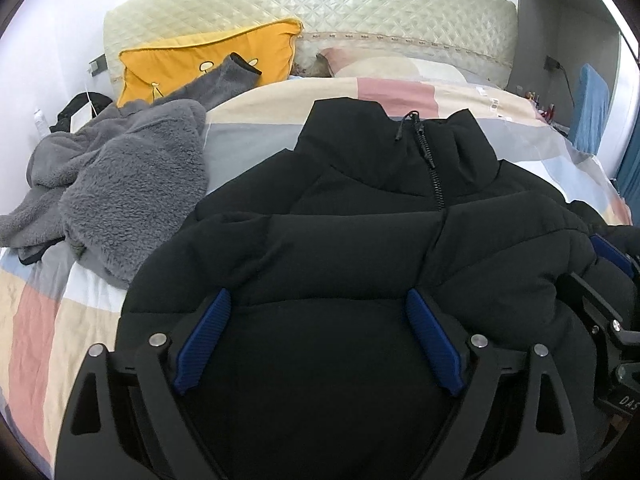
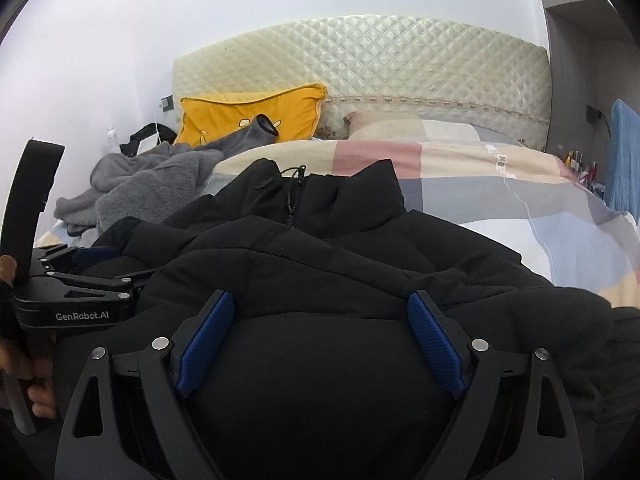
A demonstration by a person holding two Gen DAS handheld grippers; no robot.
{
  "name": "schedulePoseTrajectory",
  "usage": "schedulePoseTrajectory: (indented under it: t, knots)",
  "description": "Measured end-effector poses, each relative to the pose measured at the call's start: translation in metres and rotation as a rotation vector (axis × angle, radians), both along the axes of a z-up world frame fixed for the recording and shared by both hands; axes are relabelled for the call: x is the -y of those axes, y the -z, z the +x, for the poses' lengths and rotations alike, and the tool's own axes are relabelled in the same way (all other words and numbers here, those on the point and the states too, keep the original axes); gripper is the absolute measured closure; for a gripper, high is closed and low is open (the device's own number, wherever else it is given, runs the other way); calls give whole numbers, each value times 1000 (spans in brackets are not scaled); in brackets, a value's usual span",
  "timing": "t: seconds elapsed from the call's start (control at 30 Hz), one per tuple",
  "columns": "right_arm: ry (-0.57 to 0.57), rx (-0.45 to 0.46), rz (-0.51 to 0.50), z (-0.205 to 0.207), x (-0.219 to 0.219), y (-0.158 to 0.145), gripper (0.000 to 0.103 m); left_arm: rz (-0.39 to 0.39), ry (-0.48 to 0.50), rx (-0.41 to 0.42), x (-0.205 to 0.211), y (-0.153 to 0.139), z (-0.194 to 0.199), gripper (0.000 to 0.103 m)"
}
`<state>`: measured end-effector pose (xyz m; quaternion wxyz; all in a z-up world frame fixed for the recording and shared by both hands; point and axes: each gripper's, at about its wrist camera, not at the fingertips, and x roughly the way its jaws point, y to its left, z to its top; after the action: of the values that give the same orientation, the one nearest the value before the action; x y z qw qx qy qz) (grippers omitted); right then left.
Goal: Fold large clothes
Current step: 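Grasp the black jacket's hem with both grippers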
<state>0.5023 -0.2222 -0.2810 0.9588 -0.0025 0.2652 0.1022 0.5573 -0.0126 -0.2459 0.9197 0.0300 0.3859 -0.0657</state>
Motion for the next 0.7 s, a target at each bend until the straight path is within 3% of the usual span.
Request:
schedulePoseTrajectory:
  t: [0.27,0.37,0.53,0.7]
  knots:
    - [-6,-87,-36,7,-5,2,12,8,-18,-41,-2,-4,-1,12]
    - [-26,-85,-40,-20,-1,-11,14,15,-15,-38,-8,-16,-15,12]
    - [-23,-48,-20,-67,20,-44,14,15,16,44,-31,-52,-66,10]
    - [6,-6,-59,-122,59,-70,12,4,-37,51,-69,-63,-117,9]
